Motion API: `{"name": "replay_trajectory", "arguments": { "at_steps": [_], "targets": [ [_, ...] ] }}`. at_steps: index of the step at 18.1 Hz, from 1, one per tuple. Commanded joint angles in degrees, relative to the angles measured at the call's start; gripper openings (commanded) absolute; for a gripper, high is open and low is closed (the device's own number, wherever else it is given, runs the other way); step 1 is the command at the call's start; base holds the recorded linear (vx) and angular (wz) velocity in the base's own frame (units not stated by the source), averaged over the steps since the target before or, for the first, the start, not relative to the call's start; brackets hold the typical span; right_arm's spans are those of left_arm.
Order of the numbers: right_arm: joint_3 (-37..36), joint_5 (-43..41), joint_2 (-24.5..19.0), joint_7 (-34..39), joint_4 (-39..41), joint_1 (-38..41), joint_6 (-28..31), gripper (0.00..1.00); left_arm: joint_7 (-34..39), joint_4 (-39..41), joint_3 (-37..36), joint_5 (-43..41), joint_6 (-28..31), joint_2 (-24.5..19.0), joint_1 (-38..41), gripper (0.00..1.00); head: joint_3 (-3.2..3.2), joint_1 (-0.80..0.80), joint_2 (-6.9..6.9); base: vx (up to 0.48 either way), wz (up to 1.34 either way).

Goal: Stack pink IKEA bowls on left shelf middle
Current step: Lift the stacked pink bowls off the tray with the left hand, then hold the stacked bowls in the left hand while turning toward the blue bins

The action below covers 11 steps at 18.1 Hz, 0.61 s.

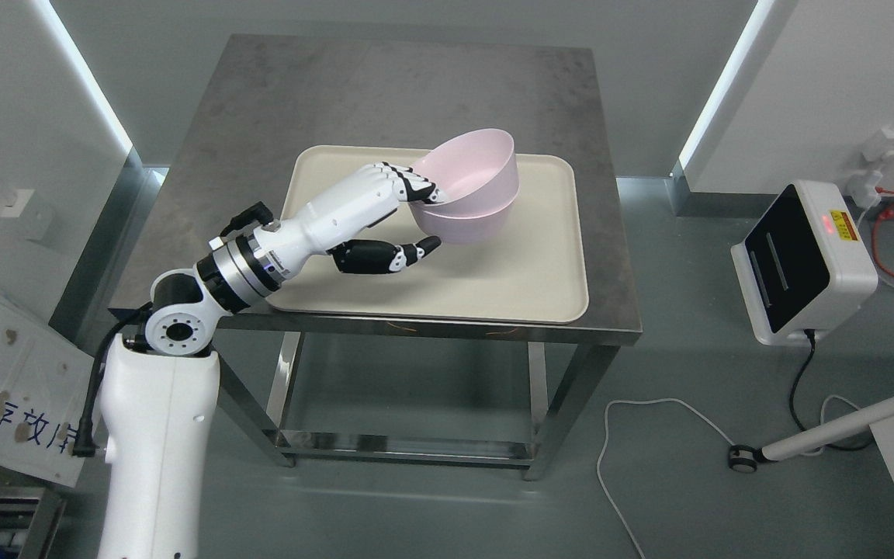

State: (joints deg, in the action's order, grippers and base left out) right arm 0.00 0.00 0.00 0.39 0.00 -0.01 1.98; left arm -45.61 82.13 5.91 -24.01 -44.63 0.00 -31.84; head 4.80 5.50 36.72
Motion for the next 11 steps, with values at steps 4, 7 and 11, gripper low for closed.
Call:
{"name": "replay_trajectory", "arguments": {
  "at_steps": [4, 7, 11],
  "targets": [
    [-0.62, 0.0, 1.0, -0.04, 1.93, 1.68, -0.05, 1.0, -1.06, 4.35, 6.32, 2.91, -0.37, -1.0, 3.71, 0.07, 0.0, 0.0, 0.0, 0.0, -0.01],
    [-0.62, 0.0, 1.0, -0.04, 1.93, 1.68, -0.05, 1.0, -1.33, 5.93, 4.55, 3.88, -0.37, -1.0, 5.29, 0.06, 0.0, 0.0, 0.0, -0.022, 0.0],
    [-0.7, 0.0, 1.0, -0.04, 1.93, 1.68, -0.05, 1.0, -1.33, 5.94, 4.64, 4.05, -0.37, -1.0, 6.52, 0.04, 0.0, 0.0, 0.0, -0.085, 0.06]
  ]
}}
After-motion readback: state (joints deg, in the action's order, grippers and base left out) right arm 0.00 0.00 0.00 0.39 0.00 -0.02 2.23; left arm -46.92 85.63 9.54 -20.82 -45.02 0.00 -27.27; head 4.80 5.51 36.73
